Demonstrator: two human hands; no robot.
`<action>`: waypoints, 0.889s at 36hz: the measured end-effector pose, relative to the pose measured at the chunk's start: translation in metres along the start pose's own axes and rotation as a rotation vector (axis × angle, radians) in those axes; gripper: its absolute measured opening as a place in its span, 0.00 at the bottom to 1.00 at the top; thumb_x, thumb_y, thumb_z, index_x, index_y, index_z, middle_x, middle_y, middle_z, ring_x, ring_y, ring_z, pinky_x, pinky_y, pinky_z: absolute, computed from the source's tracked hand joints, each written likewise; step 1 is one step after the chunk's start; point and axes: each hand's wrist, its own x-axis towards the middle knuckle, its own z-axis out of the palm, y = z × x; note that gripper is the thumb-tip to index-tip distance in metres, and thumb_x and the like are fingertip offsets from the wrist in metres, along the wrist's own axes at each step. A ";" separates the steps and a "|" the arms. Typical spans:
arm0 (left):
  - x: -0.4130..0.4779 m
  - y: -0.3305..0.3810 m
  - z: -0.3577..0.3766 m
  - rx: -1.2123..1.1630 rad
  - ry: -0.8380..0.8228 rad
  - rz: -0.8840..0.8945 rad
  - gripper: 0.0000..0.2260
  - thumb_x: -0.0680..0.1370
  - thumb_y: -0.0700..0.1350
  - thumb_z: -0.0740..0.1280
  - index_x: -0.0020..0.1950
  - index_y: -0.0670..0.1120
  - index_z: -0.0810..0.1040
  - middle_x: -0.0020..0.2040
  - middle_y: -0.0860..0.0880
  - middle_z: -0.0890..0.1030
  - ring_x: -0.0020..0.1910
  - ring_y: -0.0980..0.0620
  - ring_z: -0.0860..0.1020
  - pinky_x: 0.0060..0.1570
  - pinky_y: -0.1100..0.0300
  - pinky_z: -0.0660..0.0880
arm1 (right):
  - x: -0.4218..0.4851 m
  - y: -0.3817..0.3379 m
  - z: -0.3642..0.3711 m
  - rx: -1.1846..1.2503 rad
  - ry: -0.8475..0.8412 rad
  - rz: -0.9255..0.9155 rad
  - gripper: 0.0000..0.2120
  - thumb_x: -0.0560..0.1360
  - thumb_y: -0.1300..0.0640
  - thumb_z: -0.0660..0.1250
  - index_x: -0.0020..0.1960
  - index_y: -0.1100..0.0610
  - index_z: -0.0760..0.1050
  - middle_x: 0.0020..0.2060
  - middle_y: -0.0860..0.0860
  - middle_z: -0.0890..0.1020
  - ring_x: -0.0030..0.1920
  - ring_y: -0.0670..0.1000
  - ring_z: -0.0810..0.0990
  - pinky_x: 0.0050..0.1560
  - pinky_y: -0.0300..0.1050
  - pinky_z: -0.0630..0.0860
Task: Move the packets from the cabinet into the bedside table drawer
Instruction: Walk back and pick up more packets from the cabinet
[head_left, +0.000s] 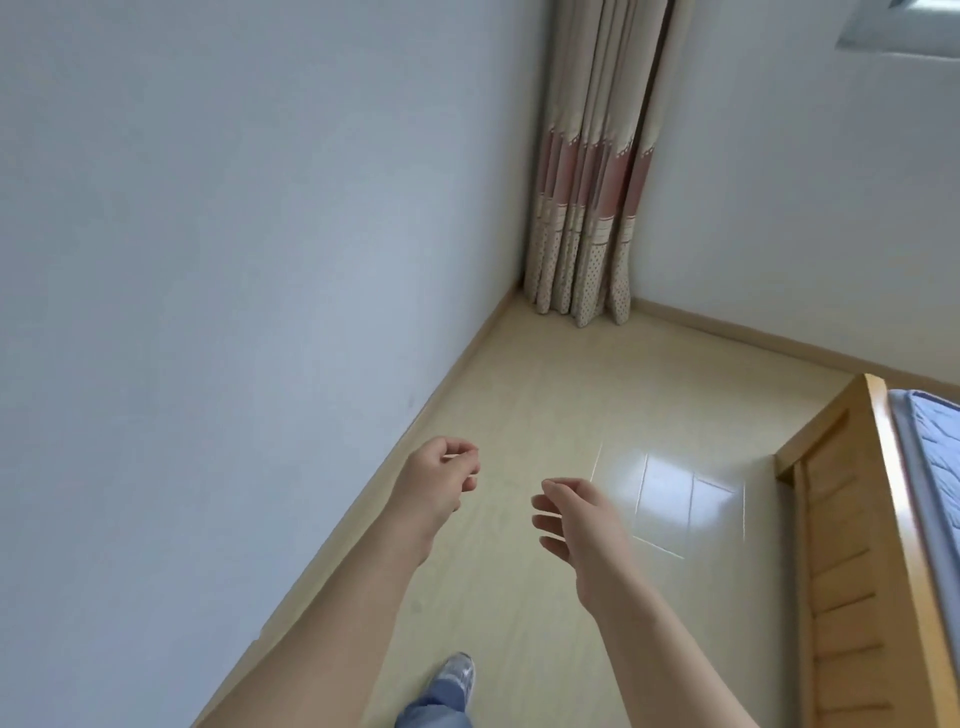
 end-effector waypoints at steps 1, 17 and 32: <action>0.021 0.014 0.005 0.019 -0.011 0.006 0.05 0.79 0.42 0.61 0.47 0.50 0.75 0.47 0.49 0.78 0.45 0.52 0.77 0.49 0.58 0.71 | 0.017 -0.016 -0.001 0.001 0.013 -0.010 0.04 0.78 0.60 0.61 0.45 0.55 0.73 0.41 0.51 0.78 0.39 0.49 0.76 0.43 0.43 0.72; 0.262 0.162 0.230 0.193 -0.357 0.036 0.06 0.79 0.41 0.61 0.45 0.50 0.74 0.46 0.49 0.77 0.43 0.53 0.76 0.43 0.60 0.70 | 0.253 -0.163 -0.144 0.240 0.328 -0.007 0.05 0.78 0.60 0.61 0.44 0.54 0.72 0.41 0.50 0.78 0.39 0.48 0.76 0.42 0.42 0.72; 0.438 0.289 0.442 0.220 -0.517 0.051 0.05 0.80 0.43 0.61 0.46 0.50 0.75 0.48 0.49 0.78 0.43 0.54 0.77 0.41 0.61 0.69 | 0.459 -0.301 -0.287 0.271 0.433 0.004 0.05 0.78 0.60 0.61 0.44 0.54 0.72 0.40 0.50 0.78 0.39 0.49 0.76 0.42 0.42 0.72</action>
